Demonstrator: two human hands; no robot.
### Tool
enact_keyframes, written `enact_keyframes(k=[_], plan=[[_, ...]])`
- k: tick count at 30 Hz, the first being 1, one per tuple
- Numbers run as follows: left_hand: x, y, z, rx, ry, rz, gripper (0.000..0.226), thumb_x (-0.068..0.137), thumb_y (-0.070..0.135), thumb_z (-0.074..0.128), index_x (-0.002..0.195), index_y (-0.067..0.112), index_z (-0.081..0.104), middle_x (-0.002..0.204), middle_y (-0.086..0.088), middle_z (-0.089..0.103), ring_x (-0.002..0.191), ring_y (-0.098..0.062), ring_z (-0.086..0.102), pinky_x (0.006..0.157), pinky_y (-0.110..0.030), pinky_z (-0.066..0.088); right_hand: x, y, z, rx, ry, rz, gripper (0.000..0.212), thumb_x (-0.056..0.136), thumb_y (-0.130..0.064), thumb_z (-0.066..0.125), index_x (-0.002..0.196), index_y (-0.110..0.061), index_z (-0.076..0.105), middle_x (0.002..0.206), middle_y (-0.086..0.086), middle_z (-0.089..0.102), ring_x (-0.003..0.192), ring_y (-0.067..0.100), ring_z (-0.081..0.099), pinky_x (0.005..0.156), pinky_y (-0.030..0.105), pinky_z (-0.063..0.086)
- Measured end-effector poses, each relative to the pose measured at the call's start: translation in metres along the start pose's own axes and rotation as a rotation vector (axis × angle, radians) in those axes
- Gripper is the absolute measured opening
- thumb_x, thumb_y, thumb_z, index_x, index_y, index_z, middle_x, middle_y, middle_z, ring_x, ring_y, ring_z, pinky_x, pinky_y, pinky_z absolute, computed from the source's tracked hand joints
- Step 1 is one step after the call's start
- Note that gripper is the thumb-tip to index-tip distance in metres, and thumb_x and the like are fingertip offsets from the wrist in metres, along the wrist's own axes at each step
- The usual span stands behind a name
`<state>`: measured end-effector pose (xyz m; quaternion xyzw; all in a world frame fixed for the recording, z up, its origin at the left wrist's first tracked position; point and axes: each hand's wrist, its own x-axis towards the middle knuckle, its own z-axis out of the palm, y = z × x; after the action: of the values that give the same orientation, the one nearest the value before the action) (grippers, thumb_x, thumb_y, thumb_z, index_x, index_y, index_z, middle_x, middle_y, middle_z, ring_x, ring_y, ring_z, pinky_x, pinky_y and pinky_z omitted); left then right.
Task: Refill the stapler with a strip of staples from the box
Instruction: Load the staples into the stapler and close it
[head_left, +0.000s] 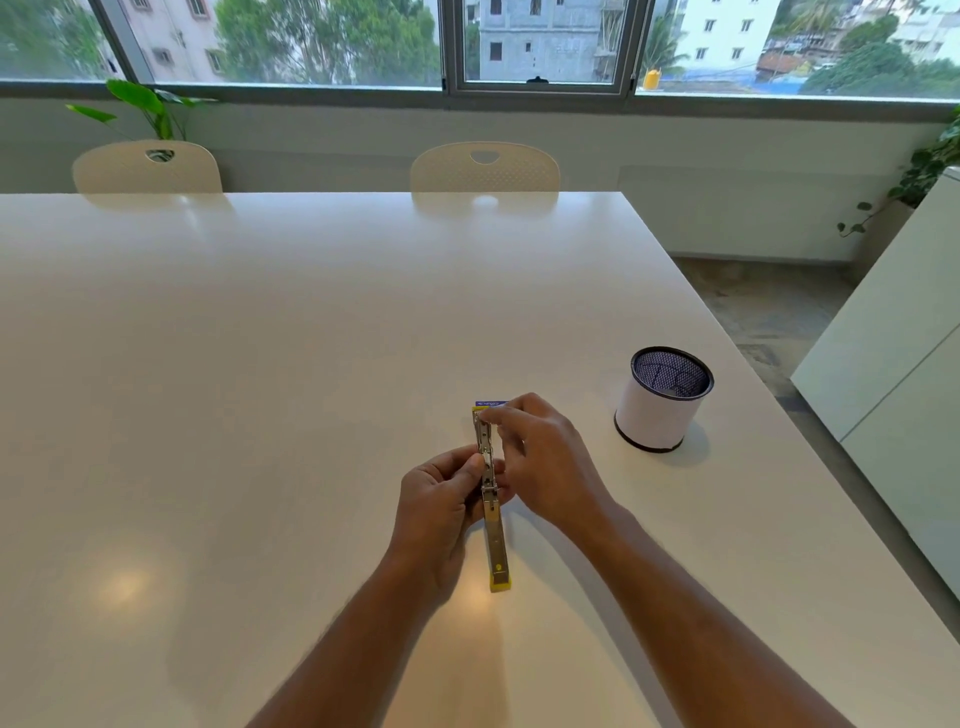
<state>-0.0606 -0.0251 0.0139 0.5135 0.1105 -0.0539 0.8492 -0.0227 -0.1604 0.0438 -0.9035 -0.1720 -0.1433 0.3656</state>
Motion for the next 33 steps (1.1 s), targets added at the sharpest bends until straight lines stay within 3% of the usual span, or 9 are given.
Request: enact_keyframes(k=[5,9,11,16,20,26,33], plan=[[0.003,-0.003,0.001,0.013,0.008,0.005,0.022,0.103,0.004,0.055,0.110,-0.002,0.075,0.090,-0.022,0.076,0.082,-0.030,0.074,0.085,-0.044,0.061,0.006,0.000,0.000,0.006,-0.025,0.044,0.029,0.093,-0.004,0.057,0.116,-0.016,0.070,0.111,-0.001,0.062,0.094,0.016,0.065,0.079,0.029,0.056],[0.004,-0.003,0.001,0.022,0.028,0.010,0.022,0.103,0.003,0.055,0.106,0.000,0.077,0.089,-0.022,0.075,0.079,-0.028,0.073,0.075,-0.038,0.061,0.004,-0.002,0.003,0.022,-0.071,0.101,0.028,0.089,0.000,0.060,0.110,-0.016,0.071,0.113,-0.001,0.058,0.089,0.013,0.059,0.073,0.018,0.045],[0.005,-0.004,0.000,0.021,0.038,0.009,0.022,0.102,0.003,0.055,0.109,0.000,0.076,0.096,-0.027,0.076,0.084,-0.032,0.072,0.078,-0.042,0.061,-0.002,-0.002,0.006,0.028,-0.073,0.098,0.026,0.089,0.000,0.062,0.107,-0.016,0.071,0.111,-0.003,0.056,0.090,0.010,0.055,0.072,0.015,0.044],[0.006,-0.005,-0.001,0.027,0.026,0.003,0.024,0.103,0.002,0.053,0.114,0.000,0.074,0.104,-0.032,0.074,0.087,-0.034,0.072,0.080,-0.044,0.060,-0.016,-0.002,0.009,0.061,-0.017,0.058,0.025,0.088,0.002,0.055,0.101,-0.015,0.069,0.113,0.000,0.059,0.104,0.014,0.060,0.081,0.029,0.056],[0.007,-0.004,-0.001,-0.008,0.020,-0.009,0.025,0.102,0.001,0.054,0.112,0.001,0.076,0.097,-0.026,0.075,0.083,-0.030,0.072,0.071,-0.036,0.061,-0.020,-0.002,0.008,0.088,0.011,0.028,0.019,0.090,-0.005,0.055,0.095,-0.020,0.067,0.104,-0.004,0.065,0.094,0.012,0.062,0.080,0.033,0.056],[0.004,-0.003,0.000,-0.017,0.014,-0.004,0.026,0.102,0.001,0.052,0.117,0.001,0.074,0.107,-0.027,0.076,0.095,-0.034,0.074,0.086,-0.043,0.061,-0.029,0.000,0.009,0.173,-0.008,0.003,0.011,0.093,-0.012,0.065,0.100,-0.020,0.066,0.100,-0.006,0.066,0.092,0.010,0.063,0.078,0.029,0.058],[0.004,-0.005,-0.002,0.017,0.005,0.013,0.025,0.102,0.003,0.054,0.119,0.001,0.073,0.107,-0.029,0.075,0.091,-0.032,0.073,0.081,-0.040,0.059,-0.031,0.001,0.005,0.227,0.017,-0.017,0.015,0.094,-0.007,0.064,0.103,-0.017,0.071,0.099,-0.005,0.069,0.090,0.004,0.065,0.079,0.013,0.052]])
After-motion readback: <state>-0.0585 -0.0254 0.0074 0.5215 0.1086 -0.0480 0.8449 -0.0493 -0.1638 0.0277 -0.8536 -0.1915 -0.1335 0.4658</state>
